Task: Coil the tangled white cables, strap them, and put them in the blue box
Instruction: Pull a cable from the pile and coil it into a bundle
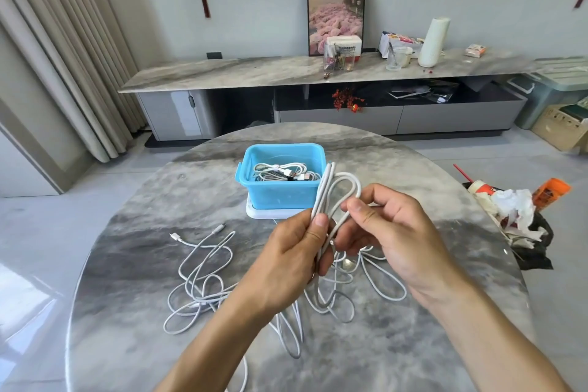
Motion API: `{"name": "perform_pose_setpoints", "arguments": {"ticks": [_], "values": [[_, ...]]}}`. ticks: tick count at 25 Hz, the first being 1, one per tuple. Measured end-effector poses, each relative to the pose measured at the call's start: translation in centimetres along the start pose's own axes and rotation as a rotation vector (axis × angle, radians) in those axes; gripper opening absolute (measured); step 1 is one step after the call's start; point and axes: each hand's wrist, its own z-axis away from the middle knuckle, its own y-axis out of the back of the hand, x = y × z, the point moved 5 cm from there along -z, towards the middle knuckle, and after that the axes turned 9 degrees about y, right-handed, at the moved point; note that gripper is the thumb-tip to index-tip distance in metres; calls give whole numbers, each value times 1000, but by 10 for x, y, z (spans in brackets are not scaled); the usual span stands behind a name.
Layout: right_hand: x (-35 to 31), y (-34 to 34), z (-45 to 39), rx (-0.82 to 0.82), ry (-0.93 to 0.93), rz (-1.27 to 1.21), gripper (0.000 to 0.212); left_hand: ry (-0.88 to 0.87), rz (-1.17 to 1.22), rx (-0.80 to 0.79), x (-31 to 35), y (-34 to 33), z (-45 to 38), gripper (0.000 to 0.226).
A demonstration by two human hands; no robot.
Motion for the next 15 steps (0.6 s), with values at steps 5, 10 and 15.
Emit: {"name": "perform_pose_setpoints", "arguments": {"ticks": [5, 10, 15], "values": [[0, 4, -1, 50, 194, 321, 27, -84, -252, 4, -1, 3, -1, 42], [6, -6, 1, 87, 40, -5, 13, 25, 148, -85, -8, -4, -1, 35], [9, -10, 0, 41, 49, 9, 33, 172, 437, -270, -13, -26, 4, 32]]}}
